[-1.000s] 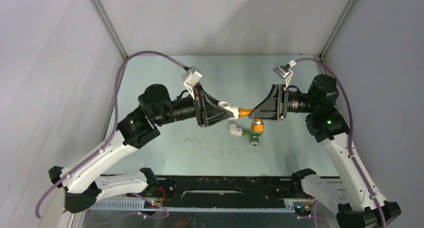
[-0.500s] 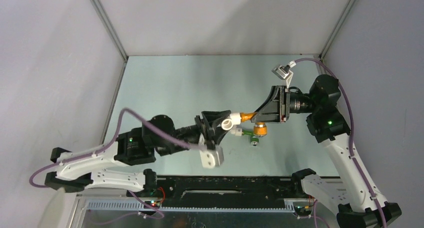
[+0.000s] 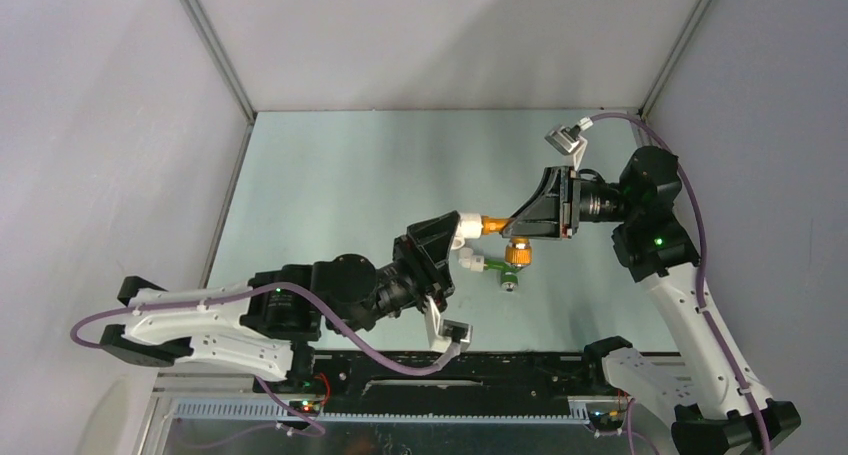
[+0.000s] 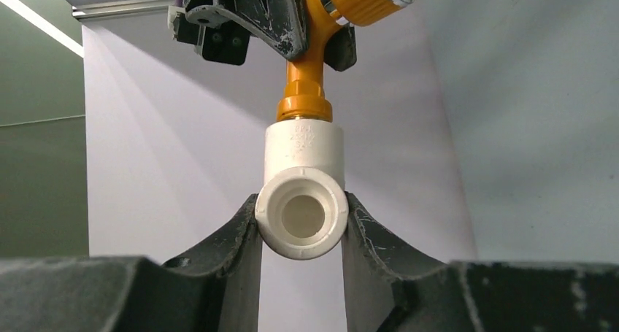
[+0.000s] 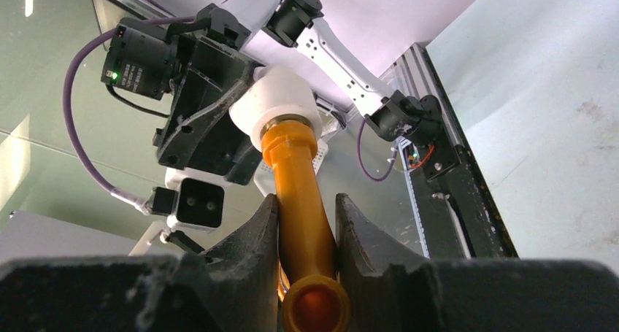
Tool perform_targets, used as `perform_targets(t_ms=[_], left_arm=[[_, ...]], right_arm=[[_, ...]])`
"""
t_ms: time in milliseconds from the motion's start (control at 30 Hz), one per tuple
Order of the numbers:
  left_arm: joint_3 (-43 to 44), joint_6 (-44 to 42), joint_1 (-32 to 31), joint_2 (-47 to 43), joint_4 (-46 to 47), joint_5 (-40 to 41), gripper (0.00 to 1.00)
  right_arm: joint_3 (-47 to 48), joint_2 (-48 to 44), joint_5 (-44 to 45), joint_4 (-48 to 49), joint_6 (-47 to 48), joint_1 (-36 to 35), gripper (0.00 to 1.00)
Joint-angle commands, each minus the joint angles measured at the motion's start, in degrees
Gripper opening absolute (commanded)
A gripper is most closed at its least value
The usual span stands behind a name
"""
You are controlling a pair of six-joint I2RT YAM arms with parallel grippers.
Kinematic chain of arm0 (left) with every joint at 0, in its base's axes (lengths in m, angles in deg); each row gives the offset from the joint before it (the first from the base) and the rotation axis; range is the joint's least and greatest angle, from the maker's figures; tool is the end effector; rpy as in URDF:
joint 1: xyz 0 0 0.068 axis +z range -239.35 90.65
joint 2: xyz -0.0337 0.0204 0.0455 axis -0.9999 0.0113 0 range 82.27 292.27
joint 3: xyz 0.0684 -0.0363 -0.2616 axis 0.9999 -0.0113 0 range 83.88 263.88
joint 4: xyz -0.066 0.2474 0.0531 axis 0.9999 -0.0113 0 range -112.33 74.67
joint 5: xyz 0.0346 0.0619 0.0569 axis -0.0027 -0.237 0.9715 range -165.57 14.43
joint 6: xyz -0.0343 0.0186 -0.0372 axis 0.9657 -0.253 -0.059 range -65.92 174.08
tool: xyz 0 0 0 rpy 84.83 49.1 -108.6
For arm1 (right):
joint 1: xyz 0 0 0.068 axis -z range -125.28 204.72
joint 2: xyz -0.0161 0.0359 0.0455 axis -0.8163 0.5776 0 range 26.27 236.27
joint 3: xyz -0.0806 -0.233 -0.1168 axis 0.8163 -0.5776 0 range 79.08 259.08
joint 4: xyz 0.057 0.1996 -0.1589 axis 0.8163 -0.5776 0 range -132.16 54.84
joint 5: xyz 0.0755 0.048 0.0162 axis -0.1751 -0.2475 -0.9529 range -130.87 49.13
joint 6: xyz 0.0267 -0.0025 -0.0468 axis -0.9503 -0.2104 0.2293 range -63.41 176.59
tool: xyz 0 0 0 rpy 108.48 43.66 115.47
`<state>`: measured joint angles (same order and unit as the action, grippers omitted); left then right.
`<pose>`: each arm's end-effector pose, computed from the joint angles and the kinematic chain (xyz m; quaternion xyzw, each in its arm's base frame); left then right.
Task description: Install the water faucets
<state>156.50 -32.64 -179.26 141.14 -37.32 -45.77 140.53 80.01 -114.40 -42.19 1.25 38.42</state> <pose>0.0181 -0.2111 0.4410 0.7255 0.1897 0.1767 0.6375 0.1657 0.0840 0.4197 -0.2132 0.6730 0.6746 0.2159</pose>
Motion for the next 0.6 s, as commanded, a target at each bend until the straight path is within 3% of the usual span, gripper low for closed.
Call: perform_targets(t_ms=[0,33,67,233,300,433,567], left_arm=[[3.65,-5.84,-0.99,-0.68,3.97,2.21,0.56],[3.2,-4.17,-1.05,-1.34,4.56,1.56,0.82],[2.81,-1.64,-1.06,-2.15,5.38,0.66,0.97],[0.72,14.32,-1.29,-7.16,10.51,-3.97,1.0],[1.61,26.61,-1.23,-7.93,12.34,-3.74,1.0],[9.78,53.89,1.33,-5.11,4.12,-3.73,1.0],[15.22,75.27,8.94,-2.49,-1.99,-9.7,1.0]], right_arm=[[0.59,1.13,3.19,-1.73,-2.27,0.0,0.0],[0.6,1.11,3.19,-1.99,-2.19,0.05,0.0],[0.6,1.06,3.22,-2.27,-1.89,0.05,0.0],[0.6,0.7,3.35,-4.79,0.6,0.44,0.0],[0.6,0.42,3.71,-6.71,2.26,0.56,0.0],[0.64,0.23,4.4,-10.43,5.73,0.56,0.0],[0.66,0.49,4.29,-12.01,7.23,0.57,0.0]])
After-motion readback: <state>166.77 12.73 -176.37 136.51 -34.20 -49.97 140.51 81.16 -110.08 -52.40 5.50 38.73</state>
